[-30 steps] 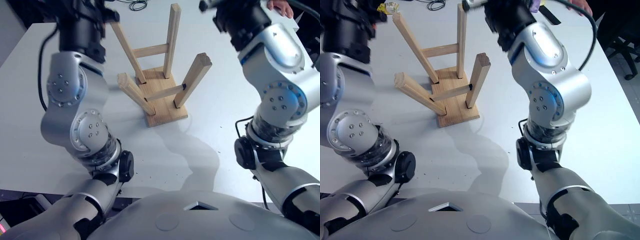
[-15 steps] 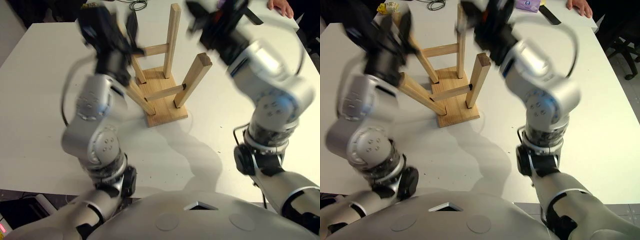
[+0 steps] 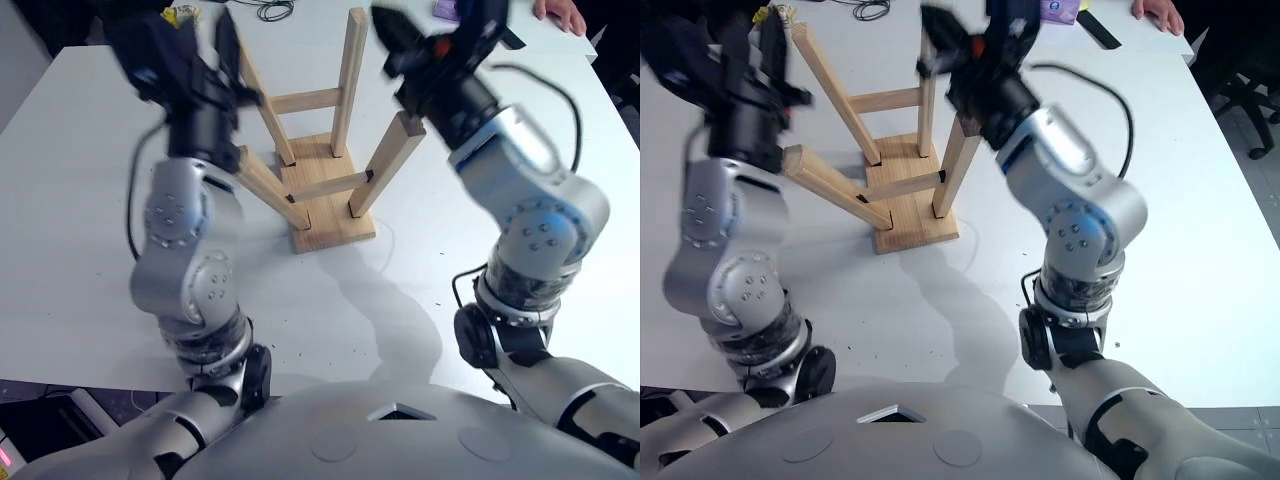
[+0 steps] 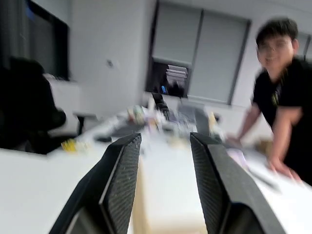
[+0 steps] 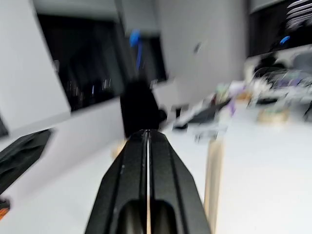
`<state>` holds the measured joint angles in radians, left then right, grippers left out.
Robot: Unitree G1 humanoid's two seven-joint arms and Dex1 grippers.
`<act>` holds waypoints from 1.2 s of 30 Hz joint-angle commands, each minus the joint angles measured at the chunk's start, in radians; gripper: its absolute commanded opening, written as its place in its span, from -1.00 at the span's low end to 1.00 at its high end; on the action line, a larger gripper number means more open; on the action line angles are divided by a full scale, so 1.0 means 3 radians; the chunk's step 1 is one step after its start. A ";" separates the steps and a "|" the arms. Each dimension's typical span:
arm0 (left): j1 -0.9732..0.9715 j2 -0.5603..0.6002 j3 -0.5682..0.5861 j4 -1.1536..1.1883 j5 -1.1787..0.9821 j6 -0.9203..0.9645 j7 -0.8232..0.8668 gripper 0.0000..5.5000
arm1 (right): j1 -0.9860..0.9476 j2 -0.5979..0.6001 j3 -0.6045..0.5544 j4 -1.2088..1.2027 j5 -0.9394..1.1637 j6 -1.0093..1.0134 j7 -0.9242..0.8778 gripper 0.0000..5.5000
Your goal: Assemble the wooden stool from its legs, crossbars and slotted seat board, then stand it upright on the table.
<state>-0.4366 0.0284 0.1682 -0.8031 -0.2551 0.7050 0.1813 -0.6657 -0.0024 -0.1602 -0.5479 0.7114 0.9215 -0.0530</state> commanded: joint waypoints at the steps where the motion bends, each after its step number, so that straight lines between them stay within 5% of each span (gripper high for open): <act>1: -0.0374 0.0113 0.0430 -0.0141 -0.0161 -0.0031 0.0077 -0.32 | -0.0327 -0.0101 -0.0496 0.0109 0.0351 -0.0059 -0.0151 -0.98; 9: 0.0760 0.0456 0.1225 0.0289 -0.0297 0.0172 -0.0307 -0.32 | 0.0454 -0.1060 -0.0214 0.0626 -0.0525 -0.0265 0.0243 -0.98; 16: 0.1554 0.1318 0.1246 0.1376 0.0144 -0.0764 -0.1200 -0.32 | 0.1158 -0.2371 0.0916 0.0586 -0.1330 -0.0570 0.1490 -0.98; 19: 0.1669 0.1371 0.1159 0.1740 0.0320 -0.1070 -0.1236 -0.32 | 0.1737 -0.3077 0.1440 0.0401 -0.1719 -0.1139 0.2279 -0.98; 22: 0.1736 0.1280 0.1055 0.1893 0.0383 -0.1264 -0.1232 -0.32 | 0.2067 -0.3371 0.1611 0.0250 -0.1811 -0.1648 0.2818 -0.98; 26: 0.1809 0.1168 0.0838 0.1823 0.0398 -0.1394 -0.1257 -0.32 | 0.1916 -0.3014 0.1616 0.0166 -0.1596 -0.1613 0.2988 -0.98; 32: 0.1732 0.1112 0.0696 0.1917 0.0363 -0.1504 -0.1248 -0.32 | 0.1708 -0.1673 0.1395 0.0067 -0.1309 -0.0887 0.1910 -0.98; 36: 0.1739 0.1071 0.0588 0.2027 0.0395 -0.1566 -0.1259 -0.32 | 0.1836 -0.1298 0.1423 -0.0093 -0.1227 -0.0557 0.1569 -0.98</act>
<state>0.0880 0.3588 0.3649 -0.2181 -0.1460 0.2469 -0.1934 -0.1327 -0.4230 0.2664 -0.5517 0.3412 0.7041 0.4639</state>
